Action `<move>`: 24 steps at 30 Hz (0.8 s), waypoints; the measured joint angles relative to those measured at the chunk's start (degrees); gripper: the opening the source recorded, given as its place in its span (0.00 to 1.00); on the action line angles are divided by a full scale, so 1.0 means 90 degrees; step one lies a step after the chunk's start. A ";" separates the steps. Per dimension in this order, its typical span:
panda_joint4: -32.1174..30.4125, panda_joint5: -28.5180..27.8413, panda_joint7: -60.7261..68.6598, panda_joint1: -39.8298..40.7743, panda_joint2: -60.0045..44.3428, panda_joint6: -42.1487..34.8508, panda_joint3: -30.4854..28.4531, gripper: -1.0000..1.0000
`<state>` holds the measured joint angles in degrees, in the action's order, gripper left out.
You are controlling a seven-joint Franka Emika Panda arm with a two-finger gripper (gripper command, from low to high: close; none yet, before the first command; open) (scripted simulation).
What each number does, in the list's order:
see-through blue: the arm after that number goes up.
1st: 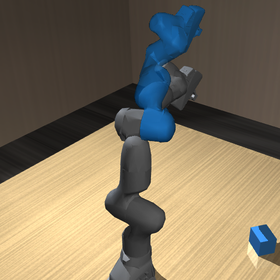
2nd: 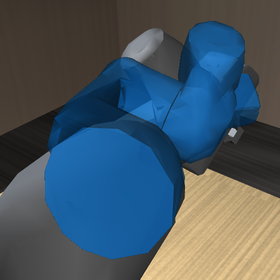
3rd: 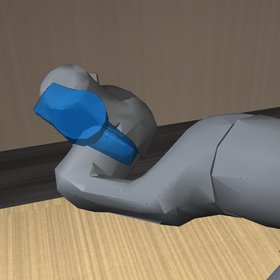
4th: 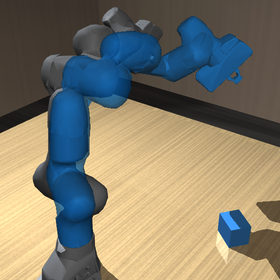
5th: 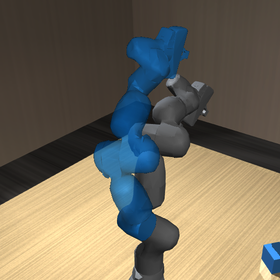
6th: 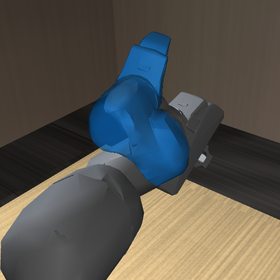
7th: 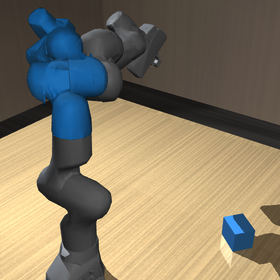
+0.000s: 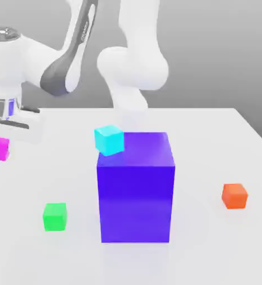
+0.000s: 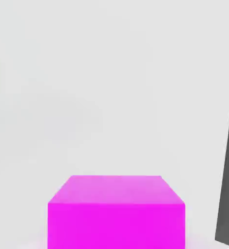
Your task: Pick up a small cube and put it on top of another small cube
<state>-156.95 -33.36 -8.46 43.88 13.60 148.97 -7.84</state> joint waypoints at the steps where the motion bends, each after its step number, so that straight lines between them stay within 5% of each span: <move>1: -0.0006 -0.0006 0.0322 -0.0059 0.0065 -0.0023 -0.0029 0.00; 24: -0.0207 0.0432 0.8092 -0.1979 0.0846 -0.0144 -0.1313 0.00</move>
<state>-158.81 -29.48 64.37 26.07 21.21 147.67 -19.66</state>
